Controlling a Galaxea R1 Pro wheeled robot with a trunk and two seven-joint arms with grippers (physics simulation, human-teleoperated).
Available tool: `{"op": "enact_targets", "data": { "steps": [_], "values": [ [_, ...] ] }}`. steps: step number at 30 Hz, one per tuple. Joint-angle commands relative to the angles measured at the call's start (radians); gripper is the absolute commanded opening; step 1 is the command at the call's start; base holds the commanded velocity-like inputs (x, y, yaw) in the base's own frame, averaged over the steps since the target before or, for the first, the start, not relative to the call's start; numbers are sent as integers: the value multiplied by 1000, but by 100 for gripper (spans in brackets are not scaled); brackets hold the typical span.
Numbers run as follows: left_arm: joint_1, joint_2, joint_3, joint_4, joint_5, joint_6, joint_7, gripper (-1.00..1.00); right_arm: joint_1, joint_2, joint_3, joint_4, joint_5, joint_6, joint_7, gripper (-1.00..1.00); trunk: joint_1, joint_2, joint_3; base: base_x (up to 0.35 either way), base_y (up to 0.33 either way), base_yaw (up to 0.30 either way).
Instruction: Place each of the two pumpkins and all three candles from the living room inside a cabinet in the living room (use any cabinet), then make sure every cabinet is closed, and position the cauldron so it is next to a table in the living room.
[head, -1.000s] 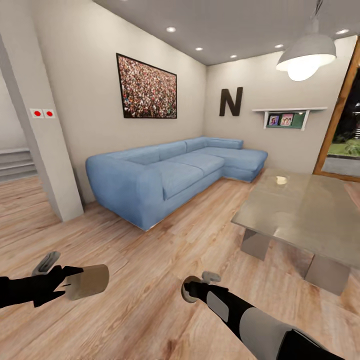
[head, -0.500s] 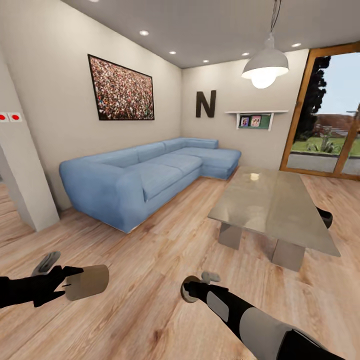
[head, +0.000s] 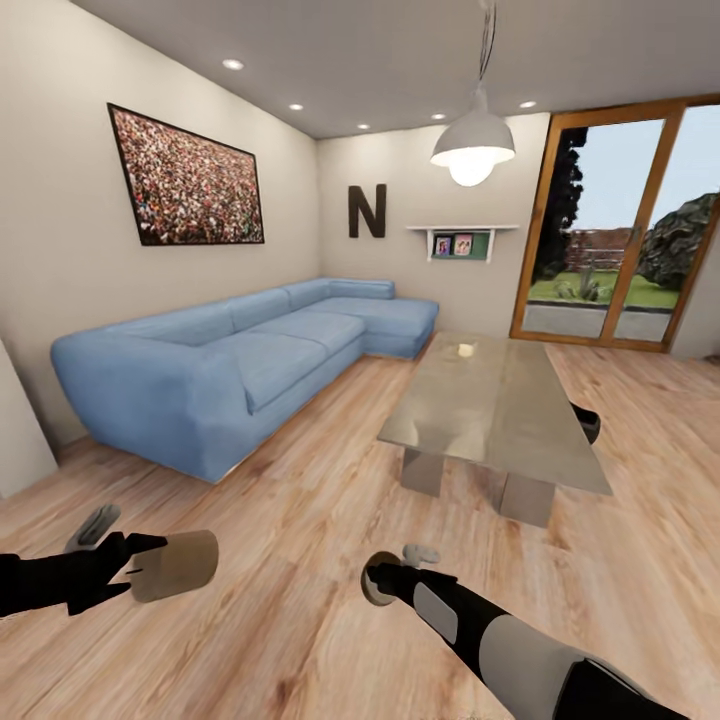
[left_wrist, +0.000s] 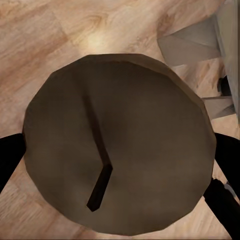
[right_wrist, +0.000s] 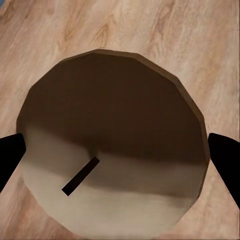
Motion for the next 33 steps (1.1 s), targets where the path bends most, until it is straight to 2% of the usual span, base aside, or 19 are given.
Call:
{"op": "enact_targets", "data": {
  "steps": [1, 33],
  "values": [
    [0, 0, 1, -1, 15, 0, 11, -100, -1, 0, 7, -2, -6, 3, -8, -100, -4, 7, 2, 0, 0, -274],
    [0, -4, -1, -1, 16, 0, 11, -100, -1, 0, 7, -2, -6, 2, 11, -100, -127, 231, 102, 0, 0, -277]
  ]
}}
